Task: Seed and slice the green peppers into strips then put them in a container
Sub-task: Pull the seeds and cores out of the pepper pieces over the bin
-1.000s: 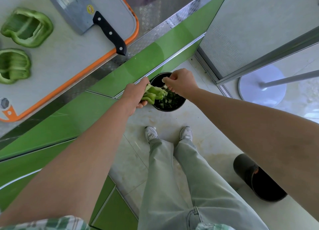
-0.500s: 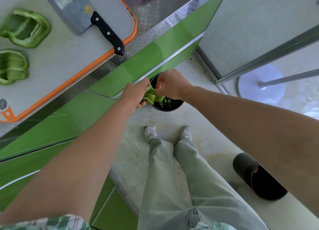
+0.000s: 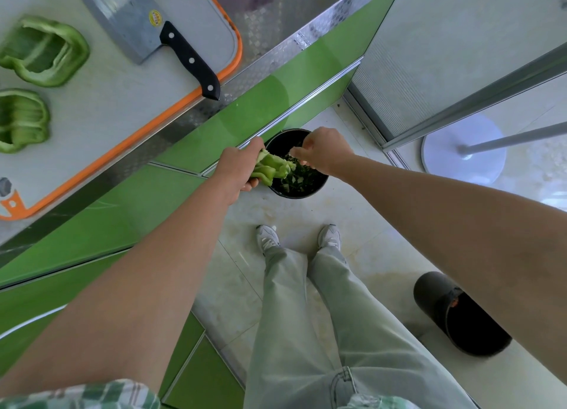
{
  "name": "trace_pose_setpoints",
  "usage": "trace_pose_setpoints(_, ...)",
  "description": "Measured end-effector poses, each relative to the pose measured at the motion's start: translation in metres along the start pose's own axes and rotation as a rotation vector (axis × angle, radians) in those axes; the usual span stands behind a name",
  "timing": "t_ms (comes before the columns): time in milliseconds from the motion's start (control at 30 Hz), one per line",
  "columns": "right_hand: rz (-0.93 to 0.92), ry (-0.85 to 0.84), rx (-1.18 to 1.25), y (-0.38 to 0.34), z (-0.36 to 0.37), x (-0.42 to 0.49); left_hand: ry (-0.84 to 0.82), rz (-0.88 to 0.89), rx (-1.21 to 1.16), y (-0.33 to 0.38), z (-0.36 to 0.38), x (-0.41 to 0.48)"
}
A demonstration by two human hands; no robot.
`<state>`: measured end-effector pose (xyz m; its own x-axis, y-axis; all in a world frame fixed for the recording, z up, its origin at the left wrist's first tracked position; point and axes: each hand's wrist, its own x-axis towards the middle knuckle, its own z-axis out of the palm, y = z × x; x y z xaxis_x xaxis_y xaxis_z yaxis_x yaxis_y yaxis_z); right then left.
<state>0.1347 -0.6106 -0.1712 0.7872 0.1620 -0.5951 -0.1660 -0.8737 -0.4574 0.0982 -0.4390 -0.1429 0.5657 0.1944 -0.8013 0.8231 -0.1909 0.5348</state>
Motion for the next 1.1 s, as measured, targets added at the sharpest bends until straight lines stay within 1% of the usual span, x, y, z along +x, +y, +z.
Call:
trace_pose_setpoints(67,-0.016,-0.016,0.113,0.004,-0.001,0.001,-0.006,-0.008,0.003,-0.001,0.001,0.001)
trace_pose_setpoints(100,-0.022,-0.033,0.219,0.004,-0.001,0.000,-0.011,-0.007,0.009,-0.001,0.001,0.000)
trace_pose_setpoints(167,-0.005,-0.146,0.497,-0.001,-0.006,-0.006,-0.033,-0.002,0.014,0.000,0.003,-0.001)
trace_pose_setpoints(200,-0.001,-0.224,0.586,-0.004,-0.008,-0.009,-0.049,0.000,0.014,0.001,0.004,-0.002)
trace_pose_setpoints(233,-0.014,-0.292,0.599,-0.007,-0.010,-0.012,-0.070,-0.001,0.016,0.001,0.005,-0.003)
trace_pose_setpoints(300,-0.037,-0.365,0.517,-0.010,-0.010,-0.016,-0.128,-0.007,0.031,0.002,0.006,-0.005)
trace_pose_setpoints(400,0.024,-0.344,0.511,-0.010,-0.008,-0.016,-0.207,-0.018,-0.003,0.004,0.006,-0.010)
trace_pose_setpoints(533,0.132,-0.298,0.582,-0.007,-0.006,-0.014,-0.234,0.012,-0.087,0.000,0.006,-0.015)
trace_pose_setpoints(600,0.140,-0.269,0.550,-0.008,-0.006,-0.015,-0.217,0.043,-0.080,-0.006,0.011,-0.013)
trace_pose_setpoints(700,0.135,-0.306,0.526,-0.008,-0.005,-0.015,-0.112,0.050,-0.167,-0.007,0.017,-0.009)
trace_pose_setpoints(767,0.103,-0.309,0.518,-0.008,-0.005,-0.017,-0.105,0.052,-0.204,-0.005,0.019,-0.007)
trace_pose_setpoints(900,-0.076,-0.080,0.443,-0.008,-0.008,-0.016,-0.165,0.065,-0.175,-0.004,0.020,-0.008)
trace_pose_setpoints(967,-0.130,0.004,0.358,-0.009,-0.007,-0.014,-0.206,0.065,-0.207,-0.003,0.020,-0.010)
trace_pose_setpoints(1033,-0.154,0.045,0.284,-0.009,-0.006,-0.013,-0.259,0.069,-0.237,-0.003,0.020,-0.012)
trace_pose_setpoints(1100,-0.157,0.030,0.258,-0.008,-0.006,-0.013,-0.283,0.068,-0.235,-0.004,0.019,-0.013)
